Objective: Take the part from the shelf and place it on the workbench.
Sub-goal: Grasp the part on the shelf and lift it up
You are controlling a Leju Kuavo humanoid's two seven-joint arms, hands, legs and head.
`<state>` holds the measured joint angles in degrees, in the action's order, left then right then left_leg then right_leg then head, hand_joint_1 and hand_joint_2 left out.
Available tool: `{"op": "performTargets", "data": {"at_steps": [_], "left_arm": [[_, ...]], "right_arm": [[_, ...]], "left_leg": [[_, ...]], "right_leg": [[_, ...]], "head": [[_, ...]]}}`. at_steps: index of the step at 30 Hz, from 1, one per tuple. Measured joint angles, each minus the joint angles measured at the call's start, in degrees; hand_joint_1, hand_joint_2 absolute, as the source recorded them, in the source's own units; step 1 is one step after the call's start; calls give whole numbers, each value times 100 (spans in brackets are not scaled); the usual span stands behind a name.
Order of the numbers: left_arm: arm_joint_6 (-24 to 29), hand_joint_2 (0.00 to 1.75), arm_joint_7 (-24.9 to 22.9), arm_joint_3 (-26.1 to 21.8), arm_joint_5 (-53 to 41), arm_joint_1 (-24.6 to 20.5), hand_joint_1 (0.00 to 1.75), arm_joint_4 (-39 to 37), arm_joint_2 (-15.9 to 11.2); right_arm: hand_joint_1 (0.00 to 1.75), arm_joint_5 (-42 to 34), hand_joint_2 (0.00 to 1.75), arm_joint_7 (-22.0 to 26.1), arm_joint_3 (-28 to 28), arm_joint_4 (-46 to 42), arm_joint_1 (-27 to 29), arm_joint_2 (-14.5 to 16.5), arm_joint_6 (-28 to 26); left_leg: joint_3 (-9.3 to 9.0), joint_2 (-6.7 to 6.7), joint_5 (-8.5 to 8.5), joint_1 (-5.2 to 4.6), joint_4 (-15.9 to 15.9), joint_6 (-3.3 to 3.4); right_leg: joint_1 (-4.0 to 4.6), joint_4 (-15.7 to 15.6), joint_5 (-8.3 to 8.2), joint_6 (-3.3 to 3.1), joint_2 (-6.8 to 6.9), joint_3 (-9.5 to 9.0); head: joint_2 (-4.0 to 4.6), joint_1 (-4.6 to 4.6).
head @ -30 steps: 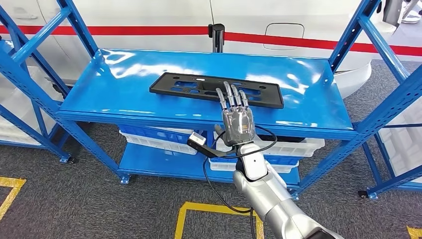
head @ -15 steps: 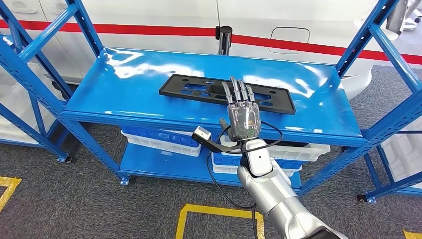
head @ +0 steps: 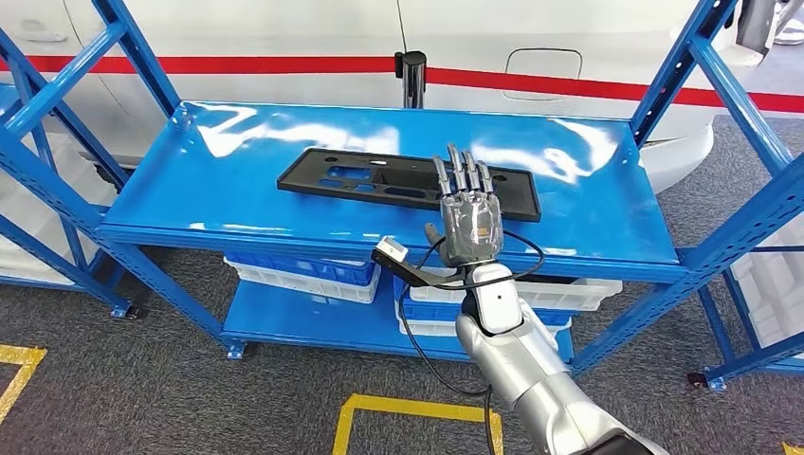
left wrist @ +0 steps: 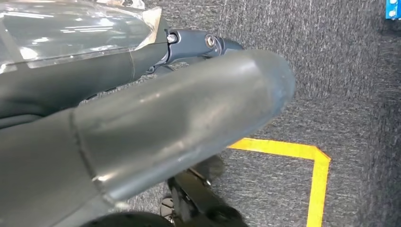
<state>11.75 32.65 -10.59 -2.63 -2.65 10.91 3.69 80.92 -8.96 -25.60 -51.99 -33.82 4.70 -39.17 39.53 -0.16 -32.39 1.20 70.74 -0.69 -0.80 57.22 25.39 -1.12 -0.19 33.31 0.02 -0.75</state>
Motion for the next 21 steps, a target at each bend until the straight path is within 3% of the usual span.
{"op": "performTargets", "data": {"at_steps": [1, 2, 3, 5, 6, 8, 11, 13, 15, 16, 17, 18, 20, 21], "left_arm": [[6, 0, -2, -1, 1, 4, 0, -1, 0], [10, 0, -3, -1, 2, 7, 0, -1, 0], [13, 0, -4, -2, 3, 7, 0, -2, -1], [14, 0, -2, -4, 3, 2, 0, -2, -7], [14, 0, 3, -8, 3, -3, 0, -2, -11], [14, 0, 15, -20, 3, -11, 0, -2, -19], [26, 0, 26, -29, 2, -11, 0, -2, -16], [31, 0, 30, -31, -2, -14, 0, -2, -11], [31, 0, 33, -33, -11, -18, 0, -2, -9], [31, 0, 37, -34, -16, -16, 0, -2, -8], [31, 0, 41, -34, -20, -14, 0, -3, -5], [31, 0, 44, -35, -21, -12, 0, -3, -1], [32, 0, 46, -37, -24, -12, 0, -3, 7], [32, 0, 46, -40, -28, -14, 0, -3, 7]], "right_arm": [[0, 10, 175, 2, -1, 11, 6, 3, 11], [0, 22, 175, 7, -1, 22, 12, 10, 22], [0, 36, 175, 15, -2, 32, 18, 22, 35], [0, 80, 175, 45, -10, 44, 18, 68, 91], [0, 108, 175, 60, -21, 55, 16, 94, 126], [0, 164, 175, 73, -51, 96, 17, 145, 188], [0, 235, 175, 68, -103, 173, 21, 217, 220], [0, 287, 175, 75, -174, 232, 10, 257, 258], [0, 332, 175, 81, -275, 317, 21, 294, 317], [0, 345, 175, 83, -329, 365, 39, 315, 344], [0, 349, 175, 90, -385, 414, 54, 338, 374], [0, 344, 175, 104, -438, 455, 64, 367, 406], [0, 325, 175, 141, -537, 514, 62, 435, 480], [0, 316, 175, 158, -585, 535, 58, 474, 509]], "left_leg": [[165, 0, -43, 0, 252, -2], [231, 0, 25, -1, 294, 7], [180, 0, 196, -3, 105, 30], [-159, 1, 623, -21, -682, 110], [-311, 4, 756, -37, -1018, 147], [-440, 10, 811, -79, -1301, 196], [-493, 17, 839, -74, -1388, 264], [-552, 27, 864, -45, -1456, 305], [-564, 26, 855, -49, -1461, 321], [-566, 21, 847, -48, -1459, 320], [-569, 15, 838, -46, -1455, 314], [-577, 7, 827, -42, -1451, 299], [-601, -6, 792, -32, -1432, 248], [-606, -11, 766, -38, -1412, 209]], "right_leg": [[12, 1, 11, -14, -1, -13], [23, 1, 22, -27, -5, -28], [32, 1, 34, -32, -12, -48], [59, 2, 64, -32, -32, -91], [78, 3, 81, -17, -42, -101], [96, 1, 107, 29, -50, -103], [84, 64, 170, 105, -32, -66], [76, 493, 368, 111, -16, 151], [55, 1256, 640, 106, -14, 556], [40, 1544, 707, 127, -14, 727], [23, 1644, 692, 168, -12, 808], [2, 1500, 585, 225, -9, 766], [-43, 730, 251, 327, 15, 431], [-52, 375, 117, 337, 22, 258]], "head": [[0, 0], [0, -1], [0, 0], [0, 1], [0, 3], [0, 5], [0, 7], [0, 19], [0, 25], [0, 25], [0, 26], [0, 27], [0, 30], [0, 29]]}}
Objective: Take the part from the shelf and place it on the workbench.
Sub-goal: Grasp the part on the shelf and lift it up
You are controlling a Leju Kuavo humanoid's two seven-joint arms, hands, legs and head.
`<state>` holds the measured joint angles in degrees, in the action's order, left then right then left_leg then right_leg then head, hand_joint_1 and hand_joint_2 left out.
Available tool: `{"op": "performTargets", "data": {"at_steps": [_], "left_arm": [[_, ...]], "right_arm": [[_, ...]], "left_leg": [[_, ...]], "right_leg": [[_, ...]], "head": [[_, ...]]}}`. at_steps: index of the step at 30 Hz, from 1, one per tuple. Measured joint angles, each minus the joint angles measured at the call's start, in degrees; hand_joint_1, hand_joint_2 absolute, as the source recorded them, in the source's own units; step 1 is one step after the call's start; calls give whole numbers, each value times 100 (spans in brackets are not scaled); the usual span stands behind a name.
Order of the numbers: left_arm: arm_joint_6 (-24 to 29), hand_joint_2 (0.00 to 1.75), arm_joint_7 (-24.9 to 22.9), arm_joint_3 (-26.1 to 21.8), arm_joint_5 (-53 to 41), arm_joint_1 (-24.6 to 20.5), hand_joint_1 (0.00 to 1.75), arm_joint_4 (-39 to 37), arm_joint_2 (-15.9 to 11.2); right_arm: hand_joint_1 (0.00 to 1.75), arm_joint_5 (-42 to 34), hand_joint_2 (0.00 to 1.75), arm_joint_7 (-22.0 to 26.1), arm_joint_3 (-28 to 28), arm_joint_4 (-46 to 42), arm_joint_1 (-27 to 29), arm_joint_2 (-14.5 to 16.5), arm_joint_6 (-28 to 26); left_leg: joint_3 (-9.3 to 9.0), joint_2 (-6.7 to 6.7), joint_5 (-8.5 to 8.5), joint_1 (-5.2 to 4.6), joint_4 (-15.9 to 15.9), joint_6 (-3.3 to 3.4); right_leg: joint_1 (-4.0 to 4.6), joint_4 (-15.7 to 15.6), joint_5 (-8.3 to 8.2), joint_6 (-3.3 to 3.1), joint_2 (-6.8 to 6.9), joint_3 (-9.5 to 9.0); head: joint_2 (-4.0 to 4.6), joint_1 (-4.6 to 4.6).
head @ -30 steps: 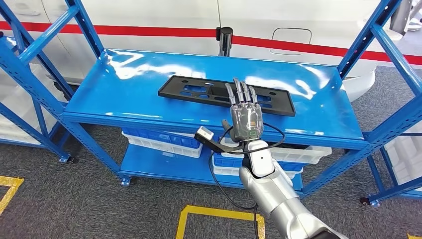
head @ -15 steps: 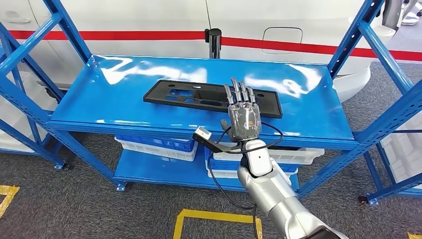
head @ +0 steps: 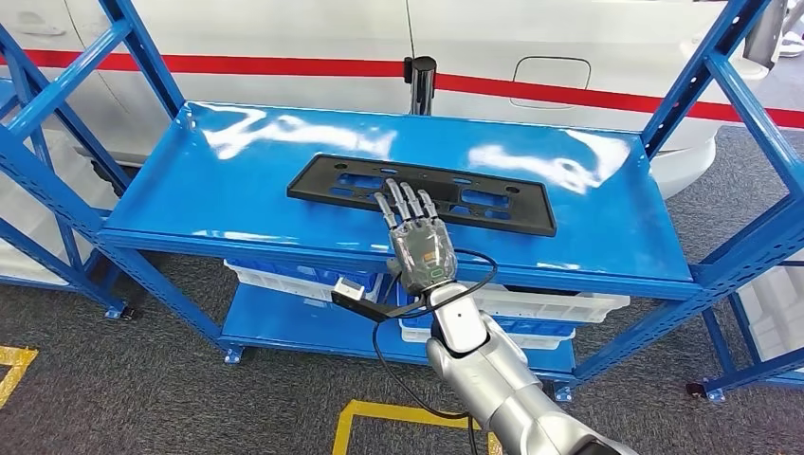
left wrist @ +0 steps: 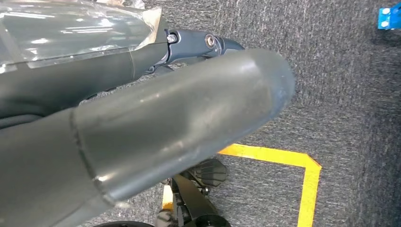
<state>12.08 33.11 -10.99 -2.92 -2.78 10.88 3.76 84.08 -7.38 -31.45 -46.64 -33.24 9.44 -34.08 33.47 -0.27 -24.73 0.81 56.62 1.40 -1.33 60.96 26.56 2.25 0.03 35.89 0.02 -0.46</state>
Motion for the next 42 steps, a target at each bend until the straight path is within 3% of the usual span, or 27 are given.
{"op": "performTargets", "data": {"at_steps": [2, 5, 9, 11, 15, 18, 31, 34, 37, 38, 40, 42], "left_arm": [[1, 0, 0, -8, -13, 0, 0, -1, -6], [-1, 0, 0, -32, -32, 2, 0, -2, -9], [-3, 0, -1, -58, -56, -3, 0, -2, -3], [-3, 0, -9, -65, -69, -5, 0, -2, -3], [-3, 0, -22, -69, -80, -12, 0, -2, -3], [-3, 0, -33, -71, -86, -13, 0, -2, -3], [-31, 0, -33, -89, -93, -12, 0, -2, -3], [-36, 0, -30, -90, -93, -13, 0, -2, -8], [-36, 0, -19, -90, -100, -14, 0, -1, -19], [-37, 0, -18, -90, -102, -17, 0, -1, -19], [-40, 0, -17, -90, -108, -20, 0, -2, -14], [-46, 0, -17, -91, -122, -17, 0, -2, -13]], "right_arm": [[0, -11, 175, 10, -81, 37, -5, 60, 45], [0, -44, 175, -36, -154, 100, -23, 116, 83], [0, -72, 175, -158, -171, 204, -82, 136, 86], [0, -96, 175, -214, -170, 291, -134, 135, 78], [0, -200, 175, -230, -158, 510, -287, 135, 17], [0, -256, 175, -237, -125, 623, -376, 135, 5], [0, -398, 175, -254, 70, 870, -607, 135, -3], [0, -406, 175, -254, 108, 910, -632, 138, -8], [0, -429, 175, -251, 133, 934, -666, 153, -30], [0, -434, 175, -245, 142, 940, -687, 156, -43], [0, -436, 175, -231, 151, 960, -714, 149, -63], [0, -440, 175, -217, 155, 1004, -692, 126, -67]], "left_leg": [[2, -4, -45, -12, 39, -34], [-6, -3, -55, 6, 50, 43], [-32, 5, -50, 30, 14, 42], [-36, 8, -45, 38, 5, 21], [-40, 9, -44, 56, -1, -103], [-38, 10, -43, 55, -2, -148], [-36, 9, -44, -3, 6, -155], [-26, 10, -57, -14, 18, -122], [-203, 47, 42, 16, -255, 36], [-285, 66, 96, 39, -373, 78], [-360, 84, 144, 62, -474, 107], [-360, 83, 129, 79, -453, 81]], "right_leg": [[-10, -325, -113, -47, 2, -165], [1, -333, -132, -98, -19, -186], [37, -331, -124, -121, -37, -189], [52, -329, -121, -129, -41, -188], [73, -324, -118, -140, -42, -188], [74, -324, -122, -149, -41, -188], [31, -334, -127, -151, -40, -192], [-24, -380, -148, -119, -42, -213], [3, -466, -166, -57, -34, -277], [22, -339, -101, -70, -28, -224], [12, 271, 134, -118, -19, 86], [-31, 846, 267, -89, -17, 421]], "head": [[-1, -8], [-1, -20], [0, -23], [0, -23], [0, -19], [0, -18], [0, -17], [-1, -21], [0, -25], [0, -17], [0, 3], [0, 7]]}}
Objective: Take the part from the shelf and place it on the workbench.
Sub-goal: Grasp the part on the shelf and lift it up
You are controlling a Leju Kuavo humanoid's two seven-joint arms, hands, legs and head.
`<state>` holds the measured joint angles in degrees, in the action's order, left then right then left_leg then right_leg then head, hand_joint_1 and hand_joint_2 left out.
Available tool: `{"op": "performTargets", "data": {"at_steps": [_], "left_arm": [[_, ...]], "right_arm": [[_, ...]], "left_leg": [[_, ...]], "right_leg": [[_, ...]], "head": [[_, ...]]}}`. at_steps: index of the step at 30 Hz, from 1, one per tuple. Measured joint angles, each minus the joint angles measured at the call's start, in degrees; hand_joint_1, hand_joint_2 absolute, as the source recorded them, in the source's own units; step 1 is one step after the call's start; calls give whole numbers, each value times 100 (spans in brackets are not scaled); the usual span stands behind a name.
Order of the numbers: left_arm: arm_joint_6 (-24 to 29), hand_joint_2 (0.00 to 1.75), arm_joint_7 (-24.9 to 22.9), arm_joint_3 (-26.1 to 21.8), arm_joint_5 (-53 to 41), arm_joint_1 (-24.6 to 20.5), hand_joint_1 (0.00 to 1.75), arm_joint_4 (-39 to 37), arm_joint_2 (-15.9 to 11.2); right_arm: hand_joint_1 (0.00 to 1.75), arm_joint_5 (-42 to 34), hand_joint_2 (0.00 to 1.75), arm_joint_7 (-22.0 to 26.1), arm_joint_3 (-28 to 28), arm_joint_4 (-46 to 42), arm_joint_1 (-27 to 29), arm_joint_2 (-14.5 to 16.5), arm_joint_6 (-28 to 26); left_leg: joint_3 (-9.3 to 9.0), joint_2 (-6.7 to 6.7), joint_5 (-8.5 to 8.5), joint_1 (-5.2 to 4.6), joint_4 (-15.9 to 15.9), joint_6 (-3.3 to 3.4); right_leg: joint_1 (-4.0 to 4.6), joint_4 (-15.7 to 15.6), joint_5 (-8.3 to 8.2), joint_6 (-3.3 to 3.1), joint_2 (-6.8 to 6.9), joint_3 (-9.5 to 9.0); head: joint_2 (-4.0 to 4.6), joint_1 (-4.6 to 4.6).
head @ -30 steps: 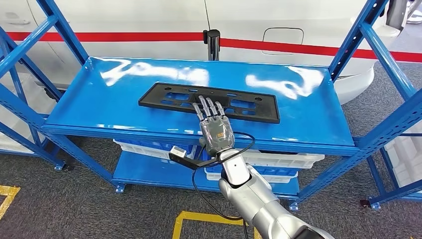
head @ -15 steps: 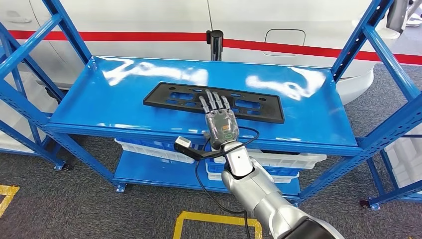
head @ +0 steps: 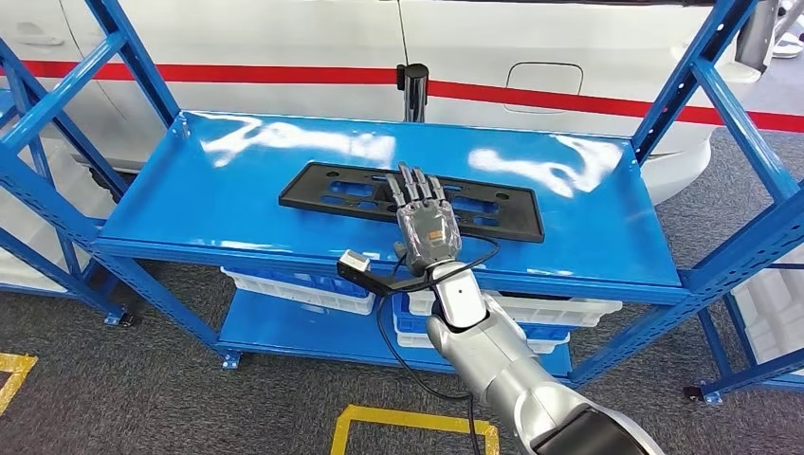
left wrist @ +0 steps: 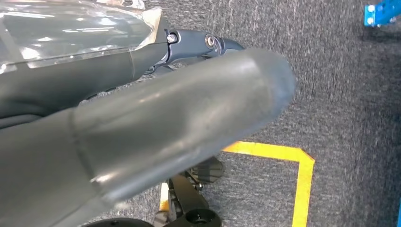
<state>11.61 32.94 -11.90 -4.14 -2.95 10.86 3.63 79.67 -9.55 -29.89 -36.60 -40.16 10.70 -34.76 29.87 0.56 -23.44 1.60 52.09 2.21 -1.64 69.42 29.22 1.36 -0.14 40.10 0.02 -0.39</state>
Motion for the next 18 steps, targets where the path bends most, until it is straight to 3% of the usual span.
{"op": "performTargets", "data": {"at_steps": [1, 2, 4, 5, 7, 9, 11, 14, 15, 16, 17, 18], "left_arm": [[-3, 0, 0, 0, -8, 5, 0, -1, 1], [-5, 0, 0, 0, -14, 8, 0, -1, 2], [-7, 0, -2, 0, -19, 9, 0, -2, 3], [-7, 0, -4, -1, -21, 4, 0, -3, -7], [-4, 0, -8, -2, -27, -4, 0, -3, -22], [-1, 0, -13, -1, -31, -1, 0, -4, -23], [1, 0, -16, -1, -34, -4, 0, -4, -21], [7, 0, -16, -2, -40, -1, 0, -4, -18], [9, 0, -17, -2, -42, 6, 0, -4, -18], [11, 0, -19, -2, -42, 13, 0, -4, -18], [11, 0, -19, -2, -42, 16, 0, -4, -18], [11, 0, -20, -2, -43, 16, 0, -4, -18]], "right_arm": [[0, -3, 175, 3, 2, 25, 19, -14, -1], [0, -5, 175, 6, 3, 50, 31, -26, -3], [0, -7, 175, 7, 5, 73, 32, -32, -7], [0, -6, 175, 7, 5, 79, 29, -29, -8], [0, -3, 175, 8, 7, 87, 30, -25, -16], [0, 2, 175, 8, 8, 87, 29, -22, -27], [0, 7, 175, 11, 8, 85, 22, -22, -31], [0, 5, 175, 33, 8, 88, 36, -23, -33], [0, 4, 175, 39, 8, 90, 45, -23, -36], [0, 4, 175, 44, 8, 91, 51, -23, -39], [0, 4, 175, 46, 8, 91, 53, -22, -42], [0, 4, 175, 49, 8, 91, 53, -19, -43]], "left_leg": [[3, -5, -25, 18, 30, -35], [10, -8, -64, 47, 82, -84], [54, -12, -185, 94, 250, -219], [90, -10, -258, 104, 352, -284], [140, -10, -350, 101, 462, -369], [131, -8, -386, 136, 479, -399], [215, -6, -537, 163, 697, -405], [811, -11, -1057, 128, 1838, -371], [1008, -12, -1143, 110, 2167, -345], [1101, -14, -1105, 89, 2273, -304], [1085, -15, -966, 62, 2158, -248], [955, -22, -748, 25, 1828, -174]], "right_leg": [[-30, 25, -50, 59, 2, 44], [-64, -166, -172, 137, 7, -26], [-118, -786, -424, 278, 20, -316], [-126, -982, -473, 276, 12, -416], [-99, -1010, -428, 152, -20, -447], [-86, -991, -403, 15, -44, -442], [-73, -993, -394, -59, -58, -457], [-12, -995, -373, -132, -60, -467], [17, -994, -366, -149, -61, -471], [45, -994, -359, -161, -63, -481], [70, -995, -352, -171, -66, -496], [91, -996, -345, -180, -68, -516]], "head": [[0, -1], [0, 1], [0, 2], [-1, 15], [-1, 10], [0, -9], [0, -20], [0, -36], [0, -37], [0, -36], [0, -36], [0, -35]]}}
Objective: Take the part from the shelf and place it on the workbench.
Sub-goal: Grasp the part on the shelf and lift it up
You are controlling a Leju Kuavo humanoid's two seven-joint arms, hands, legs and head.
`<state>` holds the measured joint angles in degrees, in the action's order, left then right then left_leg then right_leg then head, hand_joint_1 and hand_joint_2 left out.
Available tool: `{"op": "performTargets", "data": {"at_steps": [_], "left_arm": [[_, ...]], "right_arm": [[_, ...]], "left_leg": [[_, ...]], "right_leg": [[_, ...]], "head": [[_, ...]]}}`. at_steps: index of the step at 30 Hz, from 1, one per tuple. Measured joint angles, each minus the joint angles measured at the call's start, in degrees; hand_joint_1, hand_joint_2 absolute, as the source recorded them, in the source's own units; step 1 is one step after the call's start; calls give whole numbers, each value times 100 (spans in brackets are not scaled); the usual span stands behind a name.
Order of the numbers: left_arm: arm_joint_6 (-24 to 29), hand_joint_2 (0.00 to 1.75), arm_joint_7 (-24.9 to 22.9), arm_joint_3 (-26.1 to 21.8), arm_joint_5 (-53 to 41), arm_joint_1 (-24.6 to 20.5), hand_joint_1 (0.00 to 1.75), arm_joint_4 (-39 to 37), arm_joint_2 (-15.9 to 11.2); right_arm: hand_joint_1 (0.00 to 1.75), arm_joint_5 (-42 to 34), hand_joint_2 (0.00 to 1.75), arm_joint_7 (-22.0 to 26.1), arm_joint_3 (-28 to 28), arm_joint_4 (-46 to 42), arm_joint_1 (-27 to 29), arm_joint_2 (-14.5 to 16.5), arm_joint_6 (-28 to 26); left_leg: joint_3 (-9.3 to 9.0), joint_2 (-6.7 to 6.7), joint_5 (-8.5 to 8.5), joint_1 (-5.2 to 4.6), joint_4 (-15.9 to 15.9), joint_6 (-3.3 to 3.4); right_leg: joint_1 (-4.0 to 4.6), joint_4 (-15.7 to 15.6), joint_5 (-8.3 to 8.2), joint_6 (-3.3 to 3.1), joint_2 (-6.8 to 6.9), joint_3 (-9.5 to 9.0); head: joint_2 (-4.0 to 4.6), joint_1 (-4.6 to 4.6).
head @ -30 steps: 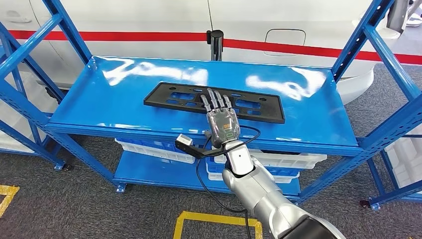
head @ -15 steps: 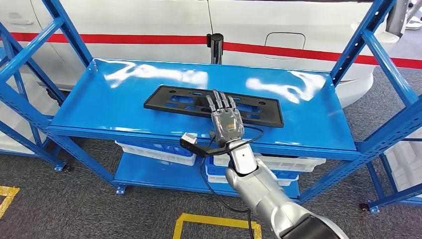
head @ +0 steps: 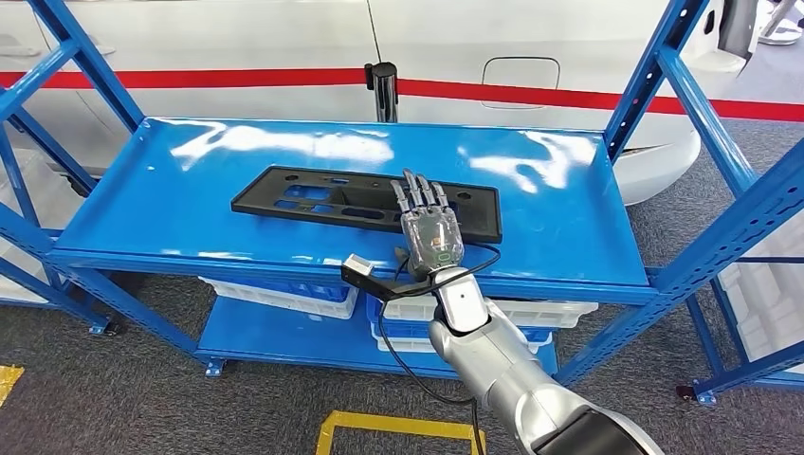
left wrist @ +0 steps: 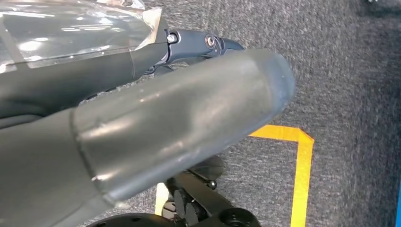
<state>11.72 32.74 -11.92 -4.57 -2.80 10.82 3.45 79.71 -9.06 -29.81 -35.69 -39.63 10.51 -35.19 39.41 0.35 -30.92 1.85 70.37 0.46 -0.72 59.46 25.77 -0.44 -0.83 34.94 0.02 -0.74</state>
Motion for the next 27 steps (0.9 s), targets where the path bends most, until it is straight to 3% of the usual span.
{"op": "performTargets", "data": {"at_steps": [2, 3, 5, 8, 11, 13, 14, 16, 18, 20, 23, 25, 27], "left_arm": [[4, 0, -1, 0, 0, -5, 0, 0, -10], [9, 0, -2, -1, 0, -10, 0, 0, -14], [17, 0, -4, -1, 0, -15, 0, 0, -17], [20, 0, -4, -2, 1, -14, 0, 0, -9], [19, 0, -7, -2, 0, -16, 0, 0, 4], [19, 0, -11, -2, 0, -11, 0, 0, 7], [19, 0, -14, -2, 0, -8, 0, 0, 9], [19, 0, -16, -2, 0, -7, 0, 0, 17], [19, 0, -17, -2, 0, -10, 0, 0, 23], [19, 0, -19, -2, 0, -14, 0, 0, 27], [19, 0, -19, -1, -2, -18, 0, 2, 33], [21, 0, -19, 0, -3, -17, 0, 2, 39], [29, 0, -20, -1, 0, -5, 0, 1, 40]], "right_arm": [[0, 0, 175, 4, 0, 0, -1, 9, 0], [0, 0, 175, 5, 0, 0, 0, 15, 0], [0, 0, 175, 8, 0, 0, 3, 27, -1], [0, 3, 175, 8, -1, 3, 9, 36, -2], [0, 16, 175, 0, -2, 23, 40, 26, -5], [0, 22, 175, -8, -2, 36, 69, 19, -21], [0, 23, 175, -9, -2, 40, 73, 17, -33], [0, 33, 175, -10, -2, 45, 71, 18, -49], [0, 45, 175, -11, -4, 46, 71, 26, -55], [0, 49, 175, -13, -7, 46, 69, 34, -59], [0, 52, 175, -17, -5, 44, 50, 49, -65], [0, 55, 175, -21, -4, 45, 49, 63, -66], [0, 64, 175, -25, -4, 51, 66, 76, -66]], "left_leg": [[-331, -13, 355, -91, -763, 158], [-437, -10, 438, -133, -1005, 208], [-478, 12, 452, -184, -1123, 233], [-589, 19, 538, -153, -1290, 231], [-646, 24, 564, -147, -1349, 242], [-661, 18, 541, -153, -1345, 245], [-678, 13, 524, -153, -1343, 238], [-737, 3, 478, -153, -1337, 206], [-783, -8, 419, -173, -1325, 148], [-799, -13, 380, -179, -1320, 92], [-761, -7, 278, -145, -1196, -4], [-492, -16, 10, -110, -656, -85], [-56, -22, -260, -74, 85, -150]], "right_leg": [[31, -6, 14, -5, -4, -27], [37, -10, 22, 2, -5, -31], [40, -35, 30, 46, -5, -37], [54, 88, 103, 113, 19, 23], [54, 1044, 492, 97, 31, 505], [48, 1493, 590, 139, 32, 780], [42, 1391, 497, 186, 35, 755], [30, 615, 146, 266, 55, 403], [41, -43, -90, 228, 75, 55], [61, -169, -118, 124, 75, -29], [5, -212, -112, 0, 64, -80], [-28, -234, -98, -54, 63, -123], [-28, -232, -79, -79, 60, -135]], "head": [[0, 6], [0, 6], [0, 3], [-1, 11], [0, 23], [0, 23], [0, 25], [0, 27], [0, 16], [0, -1], [0, -14], [0, -35], [0, -46]]}}
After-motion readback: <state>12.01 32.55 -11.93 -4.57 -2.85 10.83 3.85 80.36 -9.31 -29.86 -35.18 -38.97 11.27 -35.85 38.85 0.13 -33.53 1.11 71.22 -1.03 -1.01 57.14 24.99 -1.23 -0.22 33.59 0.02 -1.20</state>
